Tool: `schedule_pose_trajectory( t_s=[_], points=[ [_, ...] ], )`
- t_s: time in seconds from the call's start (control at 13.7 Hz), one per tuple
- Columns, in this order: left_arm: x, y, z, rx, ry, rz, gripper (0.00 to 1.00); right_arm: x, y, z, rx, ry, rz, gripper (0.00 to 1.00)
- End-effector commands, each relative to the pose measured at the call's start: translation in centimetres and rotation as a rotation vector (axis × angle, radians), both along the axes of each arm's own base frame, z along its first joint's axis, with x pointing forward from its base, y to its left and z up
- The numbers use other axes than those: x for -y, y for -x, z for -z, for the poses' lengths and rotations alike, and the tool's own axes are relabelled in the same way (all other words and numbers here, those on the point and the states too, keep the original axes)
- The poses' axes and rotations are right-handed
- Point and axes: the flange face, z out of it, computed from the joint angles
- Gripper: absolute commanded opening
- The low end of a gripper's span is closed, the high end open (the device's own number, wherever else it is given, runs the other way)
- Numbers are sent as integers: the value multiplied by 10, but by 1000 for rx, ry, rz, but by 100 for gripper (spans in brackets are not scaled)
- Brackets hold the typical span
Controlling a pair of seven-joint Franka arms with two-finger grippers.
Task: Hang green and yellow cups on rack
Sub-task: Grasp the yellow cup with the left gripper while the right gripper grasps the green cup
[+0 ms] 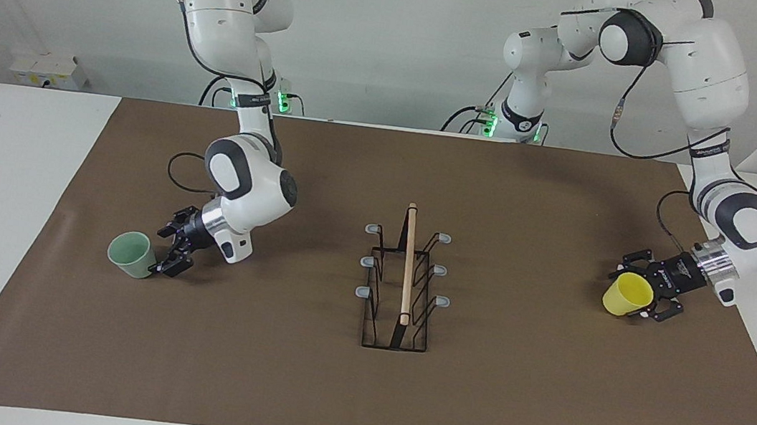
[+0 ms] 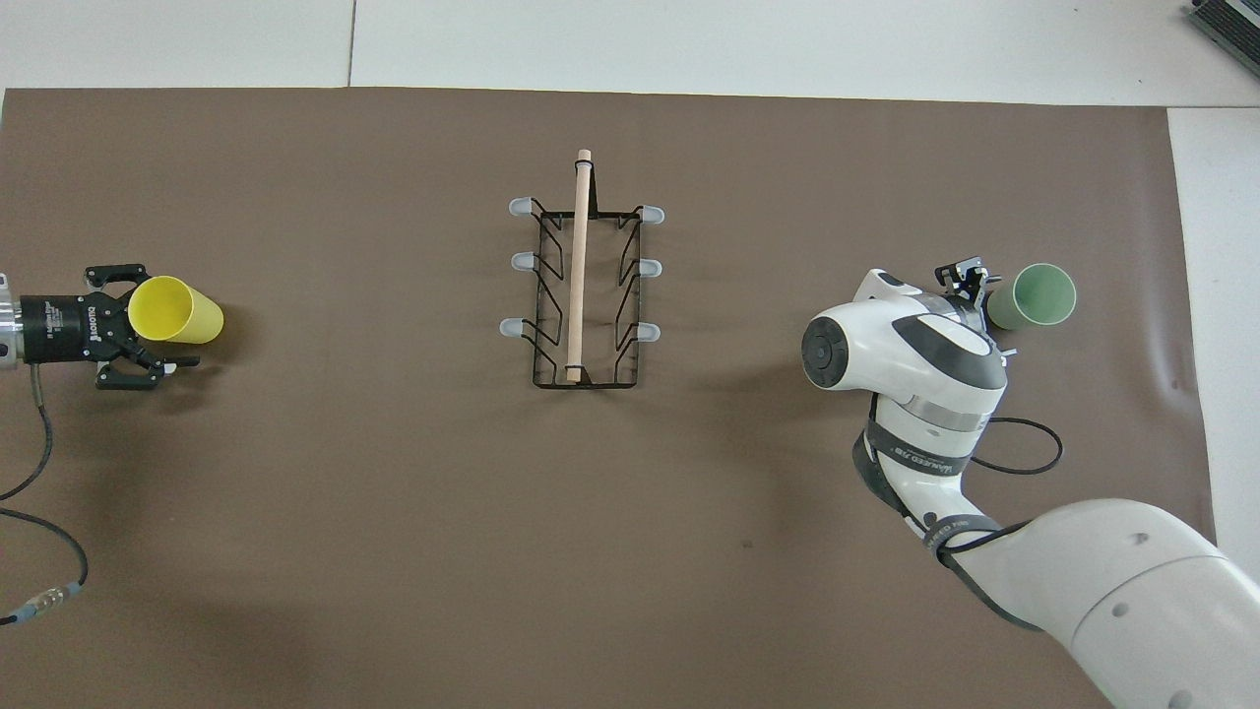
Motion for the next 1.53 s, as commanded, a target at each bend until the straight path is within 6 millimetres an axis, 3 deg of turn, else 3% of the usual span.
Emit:
schedule_pose_trajectory(
  t_s=[0.0,0.51,0.95,1.02,1.09,1.16,1.24,1.38,1.46],
  points=[
    [6,8,-5,36,1,-5,100,12,8,5,19,9,-27,100],
    [15,10,-3,73,8,32,100,25,15,16,24,33,-111,100],
    [25,2,-13,105,2,61,87,42,13,18,20,67,-186,100],
    [24,0,-16,112,-2,60,81,43,12,18,21,65,-189,100],
    [27,-2,-18,117,-4,67,37,44,12,19,18,67,-199,100],
    [27,-3,-21,125,-9,68,14,46,12,19,18,71,-213,100],
    [26,-4,-24,131,-14,66,0,51,13,21,12,76,-221,100],
    [24,-10,-41,164,-35,60,0,54,13,22,11,74,-231,100],
    [25,-15,-53,182,-50,66,0,54,13,22,11,75,-231,94]
  ],
)
